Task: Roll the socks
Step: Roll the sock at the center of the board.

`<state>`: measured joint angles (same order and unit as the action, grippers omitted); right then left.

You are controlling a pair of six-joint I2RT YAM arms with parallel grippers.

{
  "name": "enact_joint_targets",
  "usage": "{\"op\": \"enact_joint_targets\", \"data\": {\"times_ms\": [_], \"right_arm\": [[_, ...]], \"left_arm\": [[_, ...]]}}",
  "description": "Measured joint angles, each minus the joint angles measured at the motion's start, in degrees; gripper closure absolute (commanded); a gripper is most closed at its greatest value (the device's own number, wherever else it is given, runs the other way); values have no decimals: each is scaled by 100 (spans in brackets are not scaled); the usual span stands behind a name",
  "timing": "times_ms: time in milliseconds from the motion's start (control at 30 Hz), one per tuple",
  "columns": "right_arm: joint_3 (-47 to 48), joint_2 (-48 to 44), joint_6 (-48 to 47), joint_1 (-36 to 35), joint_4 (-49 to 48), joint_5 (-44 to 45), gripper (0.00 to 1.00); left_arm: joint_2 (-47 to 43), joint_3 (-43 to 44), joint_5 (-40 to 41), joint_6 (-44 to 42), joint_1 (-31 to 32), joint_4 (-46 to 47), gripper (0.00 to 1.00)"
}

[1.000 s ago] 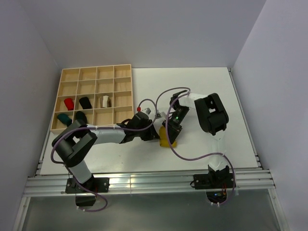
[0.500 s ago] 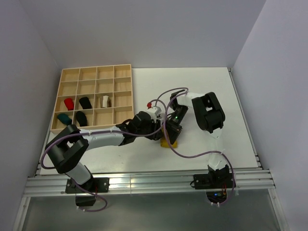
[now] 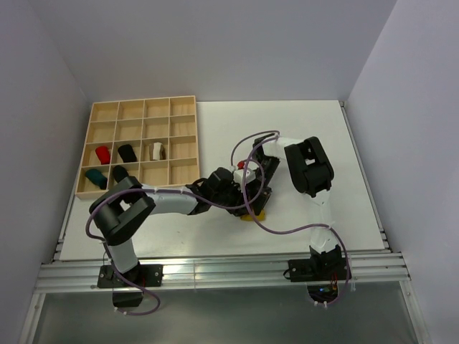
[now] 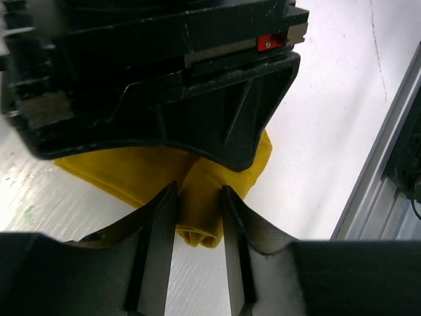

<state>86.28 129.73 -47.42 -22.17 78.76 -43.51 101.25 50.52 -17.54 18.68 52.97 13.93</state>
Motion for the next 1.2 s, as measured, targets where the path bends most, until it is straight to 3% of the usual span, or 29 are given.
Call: {"op": "enact_joint_targets", "data": {"times_ms": [233,333,433,467,533,900,1200], "right_arm": [[0,9,4,0,59,122,76],[-2,9,15,0,61,142,73],[-52,-15,111,0,2,153,62],[-92,-37,155,0,-24,168,51],[-245,-166,326,9,-157,181,48],[-857,-951,863,188,-979,236,46],[-1045,-1685,914,960,-2111,487,45]], "left_arm": [[179,33,-271,63,0,225,69],[186,-15,-304,232,0,321,84],[254,-37,-308,470,-2,426,99],[289,-37,-310,573,-4,455,100],[365,-37,-319,822,-7,529,100],[619,4,-520,1987,-151,702,100],[704,107,-1132,2680,-485,210,100]]}}
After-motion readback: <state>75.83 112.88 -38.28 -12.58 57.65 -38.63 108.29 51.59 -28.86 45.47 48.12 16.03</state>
